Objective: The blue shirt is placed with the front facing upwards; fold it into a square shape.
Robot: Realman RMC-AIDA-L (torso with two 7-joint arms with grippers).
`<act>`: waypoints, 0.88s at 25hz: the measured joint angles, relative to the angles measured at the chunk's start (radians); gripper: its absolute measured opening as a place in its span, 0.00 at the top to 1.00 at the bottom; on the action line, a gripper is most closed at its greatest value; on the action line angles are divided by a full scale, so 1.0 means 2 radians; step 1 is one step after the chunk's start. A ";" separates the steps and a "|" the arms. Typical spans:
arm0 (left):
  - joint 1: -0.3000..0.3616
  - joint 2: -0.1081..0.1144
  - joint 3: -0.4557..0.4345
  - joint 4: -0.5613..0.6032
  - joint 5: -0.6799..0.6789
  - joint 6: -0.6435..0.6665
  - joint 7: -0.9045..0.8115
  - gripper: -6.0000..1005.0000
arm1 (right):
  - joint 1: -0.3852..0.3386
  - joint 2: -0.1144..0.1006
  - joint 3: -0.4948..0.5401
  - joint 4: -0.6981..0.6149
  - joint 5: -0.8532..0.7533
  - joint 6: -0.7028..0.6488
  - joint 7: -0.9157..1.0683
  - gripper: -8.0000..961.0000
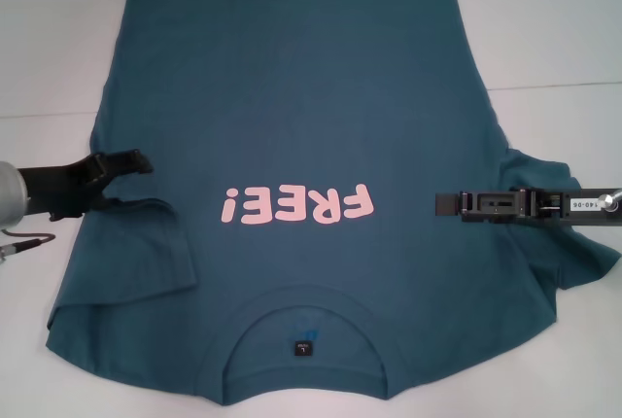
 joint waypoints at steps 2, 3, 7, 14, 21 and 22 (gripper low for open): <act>-0.003 -0.002 0.003 -0.005 0.001 -0.013 0.006 0.07 | 0.000 -0.001 0.000 0.000 0.000 0.001 0.001 0.02; -0.004 -0.003 0.003 -0.006 0.001 -0.019 0.007 0.07 | 0.000 -0.001 0.000 0.000 0.000 0.001 0.001 0.02; -0.004 -0.004 0.005 -0.010 0.002 -0.039 0.010 0.07 | 0.000 -0.001 0.001 0.000 0.000 0.001 0.001 0.02; -0.004 -0.005 0.018 -0.019 0.007 -0.067 0.013 0.07 | 0.000 -0.001 0.001 0.001 0.000 0.001 0.002 0.02; -0.012 -0.003 0.021 -0.035 0.008 -0.074 0.016 0.07 | 0.000 -0.001 0.001 0.001 0.000 0.001 0.002 0.02; -0.015 -0.002 0.021 -0.040 0.008 -0.076 0.017 0.07 | 0.000 -0.001 0.001 0.001 0.000 0.001 0.002 0.02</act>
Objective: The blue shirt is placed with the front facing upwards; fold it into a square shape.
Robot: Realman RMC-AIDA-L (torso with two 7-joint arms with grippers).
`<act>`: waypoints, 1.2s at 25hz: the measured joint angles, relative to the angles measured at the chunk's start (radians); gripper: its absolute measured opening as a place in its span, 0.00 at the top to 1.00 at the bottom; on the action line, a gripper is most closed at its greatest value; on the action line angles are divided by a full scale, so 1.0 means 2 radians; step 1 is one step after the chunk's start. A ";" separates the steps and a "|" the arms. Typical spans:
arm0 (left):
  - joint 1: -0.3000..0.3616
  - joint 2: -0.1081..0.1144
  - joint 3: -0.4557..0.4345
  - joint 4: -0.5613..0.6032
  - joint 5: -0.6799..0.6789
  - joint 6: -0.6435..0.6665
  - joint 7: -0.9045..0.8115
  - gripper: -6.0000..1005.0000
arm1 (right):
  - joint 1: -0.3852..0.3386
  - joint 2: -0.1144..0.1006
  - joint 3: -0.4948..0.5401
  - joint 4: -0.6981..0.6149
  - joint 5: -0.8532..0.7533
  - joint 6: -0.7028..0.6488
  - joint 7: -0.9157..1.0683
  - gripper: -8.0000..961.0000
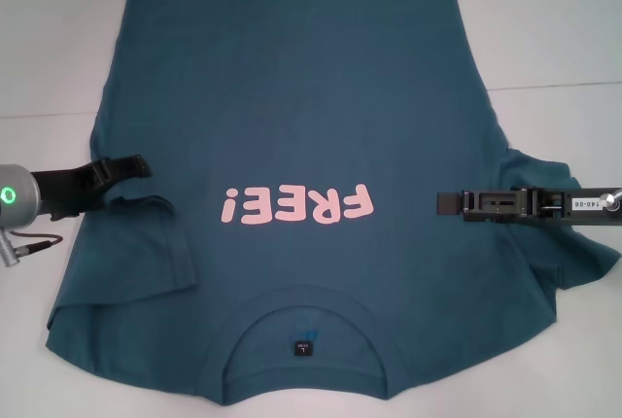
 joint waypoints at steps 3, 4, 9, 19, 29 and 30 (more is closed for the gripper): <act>-0.007 0.001 0.000 -0.012 0.001 -0.007 0.001 0.07 | 0.000 0.000 0.000 0.000 0.000 0.001 0.000 0.02; -0.008 0.001 0.000 -0.014 0.001 -0.008 0.002 0.07 | 0.000 0.000 0.000 0.000 0.000 0.001 0.000 0.02; -0.018 -0.003 0.000 -0.017 -0.013 -0.001 0.020 0.07 | -0.001 0.000 0.000 0.000 0.000 0.002 0.000 0.02; -0.004 0.003 -0.012 -0.001 -0.175 0.097 0.125 0.07 | -0.001 0.000 0.000 0.000 0.000 0.004 0.000 0.02; 0.006 0.001 -0.012 0.005 -0.069 0.039 0.049 0.07 | -0.001 -0.001 0.000 0.000 0.000 0.004 0.001 0.02; 0.007 0.000 -0.012 0.007 -0.068 0.038 0.048 0.07 | -0.001 -0.001 0.000 0.000 0.000 0.004 0.001 0.02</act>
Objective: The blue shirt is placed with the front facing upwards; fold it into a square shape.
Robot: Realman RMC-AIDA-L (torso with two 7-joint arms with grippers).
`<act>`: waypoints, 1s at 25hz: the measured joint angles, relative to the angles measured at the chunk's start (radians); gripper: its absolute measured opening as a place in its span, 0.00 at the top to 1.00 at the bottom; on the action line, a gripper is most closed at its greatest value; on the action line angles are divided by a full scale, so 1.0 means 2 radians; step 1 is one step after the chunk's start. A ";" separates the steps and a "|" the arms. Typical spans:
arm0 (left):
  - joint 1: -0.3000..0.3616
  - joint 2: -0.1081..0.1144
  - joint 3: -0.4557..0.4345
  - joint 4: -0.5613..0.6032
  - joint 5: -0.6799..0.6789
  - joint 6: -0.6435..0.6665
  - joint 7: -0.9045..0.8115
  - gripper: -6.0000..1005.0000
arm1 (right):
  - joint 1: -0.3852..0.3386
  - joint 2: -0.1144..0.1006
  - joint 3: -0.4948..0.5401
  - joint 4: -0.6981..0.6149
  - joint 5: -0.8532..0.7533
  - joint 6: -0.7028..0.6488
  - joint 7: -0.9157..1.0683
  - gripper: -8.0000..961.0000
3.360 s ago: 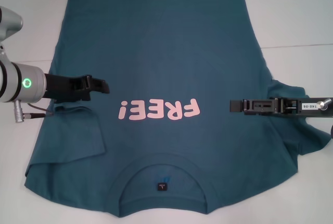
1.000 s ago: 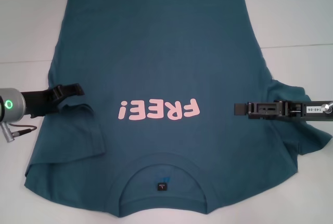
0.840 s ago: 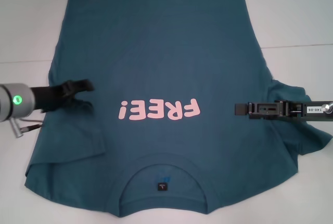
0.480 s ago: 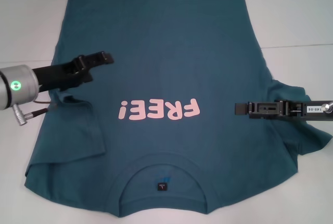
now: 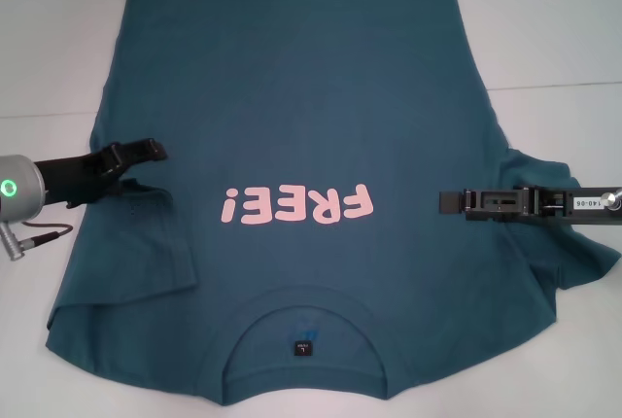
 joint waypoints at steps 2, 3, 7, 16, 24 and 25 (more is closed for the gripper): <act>0.003 -0.001 0.000 0.003 0.001 -0.003 -0.003 0.07 | 0.001 0.000 0.000 0.000 0.000 0.000 0.001 0.02; 0.005 -0.001 0.000 0.004 0.002 -0.007 -0.007 0.07 | 0.001 0.000 0.000 0.000 0.000 0.000 0.001 0.02; 0.008 -0.001 0.000 0.003 0.003 -0.017 -0.009 0.07 | 0.001 0.000 0.000 0.000 0.000 0.000 0.003 0.02; -0.003 -0.002 0.005 -0.022 0.018 -0.045 -0.013 0.07 | 0.000 0.000 0.000 0.000 0.000 0.001 0.003 0.02; -0.024 -0.013 0.006 -0.026 0.016 -0.059 -0.008 0.07 | 0.000 0.000 0.000 0.001 0.000 0.001 0.001 0.02; -0.029 -0.015 0.006 -0.026 0.015 -0.060 -0.008 0.07 | 0.000 0.000 0.000 0.001 0.000 0.001 0.001 0.02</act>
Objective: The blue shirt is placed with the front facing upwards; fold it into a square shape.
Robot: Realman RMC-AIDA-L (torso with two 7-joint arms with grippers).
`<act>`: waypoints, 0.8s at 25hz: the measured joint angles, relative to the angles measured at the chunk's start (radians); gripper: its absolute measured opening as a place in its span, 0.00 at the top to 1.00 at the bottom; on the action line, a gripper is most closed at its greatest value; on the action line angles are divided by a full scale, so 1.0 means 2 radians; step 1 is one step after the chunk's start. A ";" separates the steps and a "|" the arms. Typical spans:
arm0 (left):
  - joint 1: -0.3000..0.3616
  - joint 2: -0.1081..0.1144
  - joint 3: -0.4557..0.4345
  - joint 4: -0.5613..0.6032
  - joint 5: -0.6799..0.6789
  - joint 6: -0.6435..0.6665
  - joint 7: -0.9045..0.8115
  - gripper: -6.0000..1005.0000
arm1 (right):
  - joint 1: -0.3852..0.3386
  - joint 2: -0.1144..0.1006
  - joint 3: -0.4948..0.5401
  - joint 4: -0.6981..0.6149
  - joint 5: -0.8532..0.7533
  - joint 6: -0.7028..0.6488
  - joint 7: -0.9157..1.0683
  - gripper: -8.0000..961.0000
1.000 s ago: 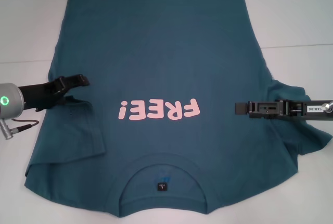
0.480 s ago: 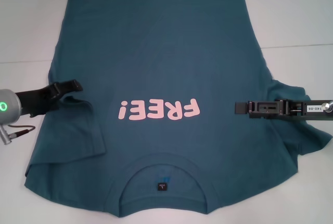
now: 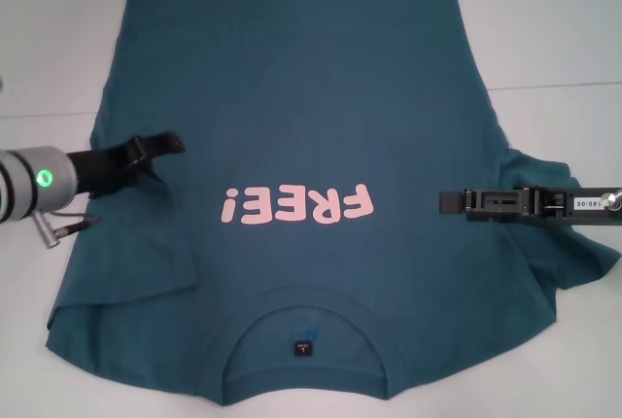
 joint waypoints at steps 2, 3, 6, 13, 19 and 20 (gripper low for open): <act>-0.007 -0.002 0.000 -0.001 -0.004 0.000 0.006 0.07 | 0.000 0.000 0.000 0.000 0.000 0.000 -0.001 0.02; -0.009 -0.003 0.000 -0.001 -0.006 0.000 0.009 0.07 | 0.000 0.000 0.000 0.000 0.000 0.000 -0.001 0.02; -0.014 -0.005 -0.001 -0.001 -0.015 0.000 0.021 0.07 | 0.000 0.000 0.000 0.000 0.000 0.001 -0.001 0.02; -0.005 -0.001 -0.004 0.002 -0.016 0.010 0.021 0.07 | -0.002 0.000 0.000 0.000 0.000 0.001 -0.003 0.02; 0.028 0.005 -0.005 0.040 -0.020 0.102 0.033 0.07 | -0.002 -0.002 0.000 0.000 0.000 0.001 -0.006 0.02; 0.035 0.006 -0.005 0.050 -0.021 0.126 0.044 0.07 | -0.002 -0.003 0.000 0.000 0.000 0.001 -0.007 0.02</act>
